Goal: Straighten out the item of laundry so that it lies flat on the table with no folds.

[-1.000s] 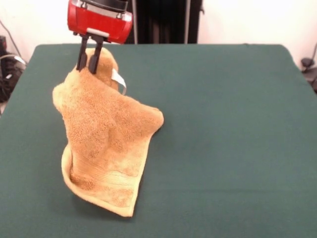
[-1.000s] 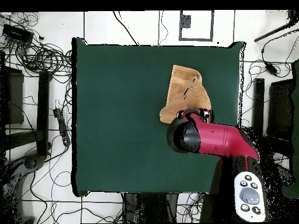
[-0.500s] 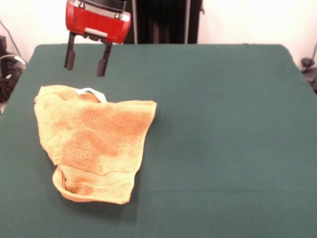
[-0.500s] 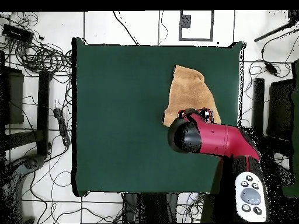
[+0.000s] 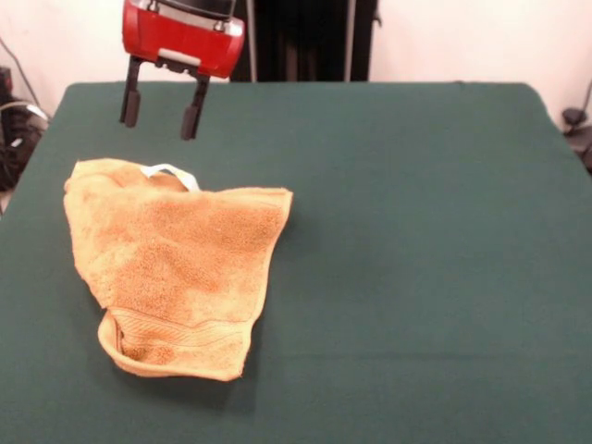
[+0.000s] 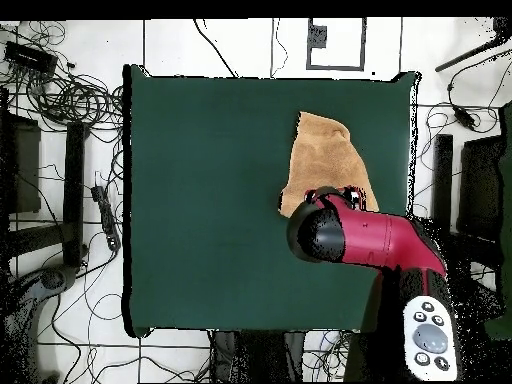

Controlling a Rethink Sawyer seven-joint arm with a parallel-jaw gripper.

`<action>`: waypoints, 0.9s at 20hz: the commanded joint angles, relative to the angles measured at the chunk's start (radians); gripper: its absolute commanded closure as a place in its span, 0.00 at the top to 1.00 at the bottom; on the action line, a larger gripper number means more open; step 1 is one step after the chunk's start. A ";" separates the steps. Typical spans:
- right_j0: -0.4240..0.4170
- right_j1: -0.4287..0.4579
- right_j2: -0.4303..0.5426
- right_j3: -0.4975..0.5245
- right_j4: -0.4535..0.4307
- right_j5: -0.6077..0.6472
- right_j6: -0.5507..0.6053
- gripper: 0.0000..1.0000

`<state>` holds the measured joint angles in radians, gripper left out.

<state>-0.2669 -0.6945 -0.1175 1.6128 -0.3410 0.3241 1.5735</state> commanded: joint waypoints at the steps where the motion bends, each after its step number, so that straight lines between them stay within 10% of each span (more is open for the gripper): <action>1: 0.012 0.013 0.147 0.045 0.078 0.131 0.093 1.00; 18: 0.044 0.057 0.138 0.015 0.168 0.053 0.158 1.00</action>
<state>-0.2620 -0.7101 -0.1008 1.6025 -0.2317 0.3321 1.5735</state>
